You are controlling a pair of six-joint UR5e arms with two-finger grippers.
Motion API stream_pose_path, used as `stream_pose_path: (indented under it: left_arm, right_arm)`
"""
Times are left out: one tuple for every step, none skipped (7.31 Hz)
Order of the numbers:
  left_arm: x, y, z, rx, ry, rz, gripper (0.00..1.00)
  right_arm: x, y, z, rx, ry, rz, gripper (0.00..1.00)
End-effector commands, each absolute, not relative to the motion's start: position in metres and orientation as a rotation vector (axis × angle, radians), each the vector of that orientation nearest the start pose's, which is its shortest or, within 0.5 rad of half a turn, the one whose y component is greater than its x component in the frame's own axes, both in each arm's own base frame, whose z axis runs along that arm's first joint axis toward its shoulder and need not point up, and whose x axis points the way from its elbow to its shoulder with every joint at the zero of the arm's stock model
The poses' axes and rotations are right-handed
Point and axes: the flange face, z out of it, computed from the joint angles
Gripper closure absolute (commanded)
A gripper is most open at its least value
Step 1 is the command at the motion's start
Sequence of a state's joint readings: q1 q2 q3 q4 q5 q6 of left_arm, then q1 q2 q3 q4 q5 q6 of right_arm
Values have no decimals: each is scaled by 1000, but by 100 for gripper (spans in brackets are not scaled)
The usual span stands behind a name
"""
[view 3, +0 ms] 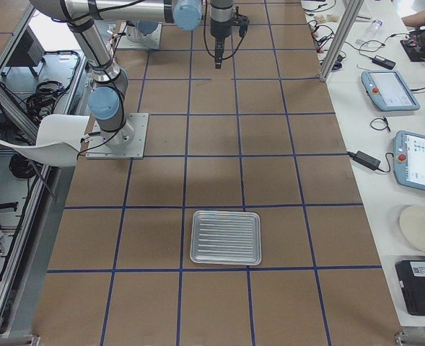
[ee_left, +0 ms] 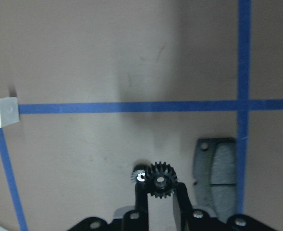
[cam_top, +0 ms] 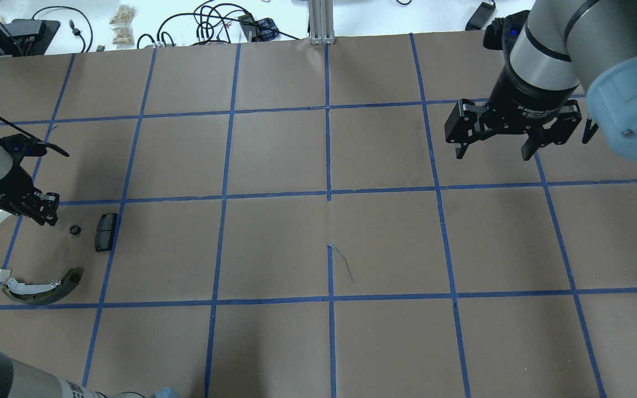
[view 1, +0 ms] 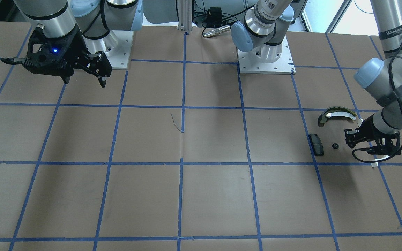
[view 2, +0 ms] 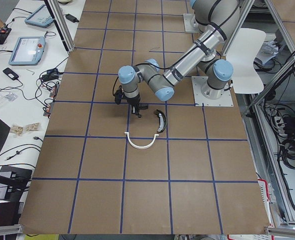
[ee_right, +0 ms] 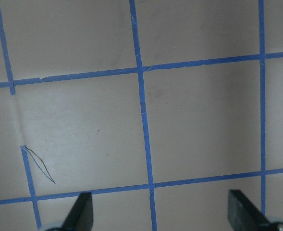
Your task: Place bearing gear from tray to pile
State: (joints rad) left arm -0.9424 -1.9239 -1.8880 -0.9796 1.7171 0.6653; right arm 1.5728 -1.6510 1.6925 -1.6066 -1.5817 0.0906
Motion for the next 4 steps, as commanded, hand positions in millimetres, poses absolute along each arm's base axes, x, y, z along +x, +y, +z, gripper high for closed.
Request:
stream_pose_path:
  left_arm:
    - [232, -505, 195, 61, 3079, 260, 100]
    - [232, -505, 196, 60, 3081, 255, 100]
    - [233, -507, 197, 67, 3082, 249, 64]
    - [231, -508, 198, 69, 3086, 247, 1]
  right_arm:
    - [136, -457, 471, 126, 3088, 17, 0]
    - [138, -457, 472, 62, 3069, 16, 0]
    - [137, -456, 470, 93, 3078, 31, 0]
    - [136, -451, 473, 91, 3103, 21, 0]
